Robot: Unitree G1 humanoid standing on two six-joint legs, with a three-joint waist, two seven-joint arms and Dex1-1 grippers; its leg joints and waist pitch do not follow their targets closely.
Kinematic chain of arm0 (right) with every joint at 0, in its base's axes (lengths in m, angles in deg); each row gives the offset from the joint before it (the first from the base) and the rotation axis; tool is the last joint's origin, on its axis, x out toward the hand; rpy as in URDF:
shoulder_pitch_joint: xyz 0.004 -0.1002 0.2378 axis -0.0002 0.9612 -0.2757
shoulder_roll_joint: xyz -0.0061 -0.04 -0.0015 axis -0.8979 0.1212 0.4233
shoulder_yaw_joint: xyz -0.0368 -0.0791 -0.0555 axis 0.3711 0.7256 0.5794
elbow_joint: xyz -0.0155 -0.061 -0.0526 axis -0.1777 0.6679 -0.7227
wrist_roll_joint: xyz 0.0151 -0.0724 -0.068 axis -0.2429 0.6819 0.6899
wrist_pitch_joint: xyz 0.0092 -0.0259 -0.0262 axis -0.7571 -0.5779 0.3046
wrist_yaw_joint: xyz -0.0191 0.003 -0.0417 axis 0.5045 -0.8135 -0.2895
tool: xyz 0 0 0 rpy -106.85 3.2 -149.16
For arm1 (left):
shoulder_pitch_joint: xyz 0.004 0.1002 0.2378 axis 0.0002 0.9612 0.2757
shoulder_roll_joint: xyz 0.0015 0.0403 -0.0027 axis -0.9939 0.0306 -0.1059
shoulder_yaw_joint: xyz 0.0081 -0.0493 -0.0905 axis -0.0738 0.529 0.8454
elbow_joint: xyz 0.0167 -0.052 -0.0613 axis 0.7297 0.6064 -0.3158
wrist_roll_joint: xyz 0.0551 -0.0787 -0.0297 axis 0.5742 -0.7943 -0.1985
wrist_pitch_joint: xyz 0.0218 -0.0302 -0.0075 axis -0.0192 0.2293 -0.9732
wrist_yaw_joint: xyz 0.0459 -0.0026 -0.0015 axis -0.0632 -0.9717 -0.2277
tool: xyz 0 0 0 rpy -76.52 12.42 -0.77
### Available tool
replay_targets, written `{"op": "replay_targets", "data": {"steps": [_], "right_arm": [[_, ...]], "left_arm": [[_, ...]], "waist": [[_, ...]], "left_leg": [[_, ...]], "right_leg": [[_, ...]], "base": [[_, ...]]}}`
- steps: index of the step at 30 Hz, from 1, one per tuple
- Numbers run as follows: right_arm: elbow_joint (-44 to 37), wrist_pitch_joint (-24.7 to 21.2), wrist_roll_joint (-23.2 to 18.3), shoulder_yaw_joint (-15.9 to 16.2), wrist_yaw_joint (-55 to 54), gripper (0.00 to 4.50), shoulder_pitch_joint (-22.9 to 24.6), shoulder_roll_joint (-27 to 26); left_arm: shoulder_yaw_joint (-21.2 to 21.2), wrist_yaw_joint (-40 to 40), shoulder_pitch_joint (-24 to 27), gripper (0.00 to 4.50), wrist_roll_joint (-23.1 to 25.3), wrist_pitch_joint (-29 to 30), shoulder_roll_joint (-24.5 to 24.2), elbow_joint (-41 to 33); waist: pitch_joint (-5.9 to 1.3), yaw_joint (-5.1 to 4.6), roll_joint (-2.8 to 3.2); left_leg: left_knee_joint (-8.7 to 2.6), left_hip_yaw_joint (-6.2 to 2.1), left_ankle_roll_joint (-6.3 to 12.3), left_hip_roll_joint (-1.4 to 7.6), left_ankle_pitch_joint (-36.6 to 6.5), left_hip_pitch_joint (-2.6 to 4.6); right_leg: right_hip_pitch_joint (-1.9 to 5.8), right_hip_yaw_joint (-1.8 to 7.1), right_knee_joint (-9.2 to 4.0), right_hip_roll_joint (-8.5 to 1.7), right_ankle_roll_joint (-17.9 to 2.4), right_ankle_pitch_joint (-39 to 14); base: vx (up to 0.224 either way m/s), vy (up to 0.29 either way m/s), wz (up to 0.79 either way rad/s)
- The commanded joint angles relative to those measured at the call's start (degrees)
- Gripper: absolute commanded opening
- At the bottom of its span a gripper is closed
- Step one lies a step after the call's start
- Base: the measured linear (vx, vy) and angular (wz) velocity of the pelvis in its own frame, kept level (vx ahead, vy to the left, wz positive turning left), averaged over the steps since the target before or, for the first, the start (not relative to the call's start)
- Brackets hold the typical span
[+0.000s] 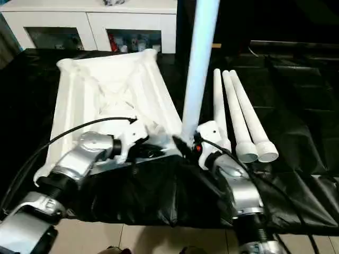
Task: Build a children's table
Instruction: Rotate leg to tighten
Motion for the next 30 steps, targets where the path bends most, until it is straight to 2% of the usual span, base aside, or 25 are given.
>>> {"op": "replay_targets", "data": {"steps": [1, 3, 4, 5, 7, 9, 11, 13, 15, 20, 26, 27, 30], "right_arm": [[2.35, -0.16, 2.13, 3.59, -0.62, 2.72, 1.54, -2.39], [2.27, 0.75, 2.42, 3.74, -1.04, 2.72, 1.64, -2.87], [2.25, 0.93, 2.42, 3.76, -1.00, 3.27, 1.66, -2.94], [1.57, 1.38, 1.45, 3.60, -0.13, 3.41, 1.91, -3.33], [1.08, 2.02, 1.11, 3.77, 0.91, 3.47, 1.89, -3.02], [1.03, 2.74, 1.24, 4.08, 2.12, 3.61, 1.61, -2.12], [0.97, 3.98, 0.93, 4.41, 4.97, 3.89, 1.26, -0.55], [0.81, 4.06, 0.61, 4.61, 6.39, 3.89, 1.21, 0.02], [-1.10, 3.82, -0.78, 6.20, 13.37, 3.89, 1.75, 3.02], [-4.90, 3.01, -3.55, 8.06, 24.06, 3.89, 3.40, 8.13], [-7.73, 1.58, -6.03, 9.04, 32.93, 3.89, 4.76, 12.81], [-8.83, 1.21, -6.65, 9.82, 36.55, 3.89, 5.27, 15.06], [-9.59, 1.22, -6.90, 10.59, 40.22, 3.89, 5.52, 17.50]], "left_arm": [[-1.81, -1.62, -0.36, 0.00, 0.36, 0.05, 2.74, -0.63], [-2.17, -1.54, 0.04, 0.00, 0.65, 0.02, 3.01, -1.14], [-2.24, -1.48, 0.10, 0.00, 0.68, 0.02, 3.05, -1.21], [-2.60, -0.84, 0.41, 0.00, 0.68, -0.19, 2.90, -1.71], [-3.11, 0.15, 0.54, 0.00, 0.81, -1.12, 2.24, -2.07], [-3.28, 0.94, 0.55, 0.00, 0.82, -1.89, 1.53, -2.15], [-3.56, 3.15, 0.90, 0.00, 0.68, -3.57, 0.39, -2.53], [-3.66, 4.11, 1.08, 0.00, 0.48, -4.00, 0.05, -2.76], [-4.15, 7.99, 1.88, 0.00, -0.20, -5.50, -1.57, -3.91], [-5.17, 14.65, 3.15, 0.00, -1.26, -7.61, -4.84, -5.72], [-5.90, 19.59, 3.66, 0.00, -2.16, -8.57, -7.67, -6.74], [-5.84, 21.58, 3.72, 0.00, -2.68, -8.54, -8.32, -7.23], [-5.91, 23.84, 3.81, 0.00, -3.26, -8.65, -9.06, -7.61]], "waist": [[-2.97, 0.16, -0.39], [-2.89, 0.22, -0.31], [-2.85, 0.21, -0.30], [-2.78, 0.19, -0.13], [-2.80, 0.19, -0.15], [-2.84, 0.20, -0.04], [-3.01, 0.16, -0.14], [-3.11, 0.18, -0.16], [-3.10, 0.28, -0.22], [-2.98, 0.75, -0.17], [-2.73, 1.41, -0.23], [-2.69, 1.43, -0.21], [-2.70, 1.73, -0.13]], "left_leg": [[-3.82, -1.61, 2.94, 2.91, -12.19, 0.42], [-3.89, -1.63, 3.12, 2.93, -12.68, 0.43], [-3.96, -1.68, 3.08, 2.99, -13.18, 0.41], [-4.06, -1.71, 2.98, 3.05, -13.90, 0.44], [-4.12, -1.74, 2.93, 3.09, -14.58, 0.49], [-4.15, -1.77, 2.82, 3.13, -14.23, 0.48], [-3.97, -1.74, 3.35, 3.06, -12.94, 0.24], [-3.80, -1.66, 4.14, 3.08, -11.52, 0.17], [-3.64, -1.58, 5.28, 3.07, -10.12, 0.07], [-3.61, -1.49, 6.77, 3.40, -9.52, 0.10], [-3.84, -1.40, 5.52, 3.64, -11.82, 0.48], [-3.85, -1.38, 5.48, 3.62, -11.83, 0.45], [-3.80, -1.41, 5.65, 3.65, -11.07, 0.36]], "right_leg": [[2.31, 2.68, -4.92, -4.75, -11.73, -14.39], [2.32, 2.70, -5.00, -4.78, -11.54, -15.07], [2.33, 2.69, -5.04, -4.80, -11.42, -15.55], [2.30, 2.68, -5.11, -4.78, -11.31, -15.97], [2.24, 2.70, -5.17, -4.80, -11.21, -16.37], [2.28, 2.72, -5.04, -4.78, -11.31, -15.48], [2.58, 2.71, -4.70, -4.76, -11.97, -12.08], [2.69, 2.72, -4.45, -4.84, -12.76, -9.27], [2.88, 2.68, -4.21, -4.82, -13.60, -7.02], [2.83, 2.61, -3.92, -4.76, -14.52, -5.72], [2.55, 2.66, -4.33, -4.80, -13.65, -11.04], [2.48, 2.69, -4.35, -4.80, -13.64, -11.04], [2.54, 2.65, -4.19, -4.79, -13.83, -9.77]], "base": [[0.000, 0.000, 0.00], [0.000, 0.000, 0.00], [0.000, 0.000, 0.00], [0.000, 0.000, 0.00], [0.000, 0.000, 0.00], [0.000, 0.000, 0.00], [0.000, 0.000, 0.00], [0.000, 0.000, 0.00], [0.000, 0.000, 0.00], [0.000, 0.000, 0.00], [0.000, 0.000, 0.00], [0.000, 0.000, 0.00], [0.000, 0.000, 0.00]]}}
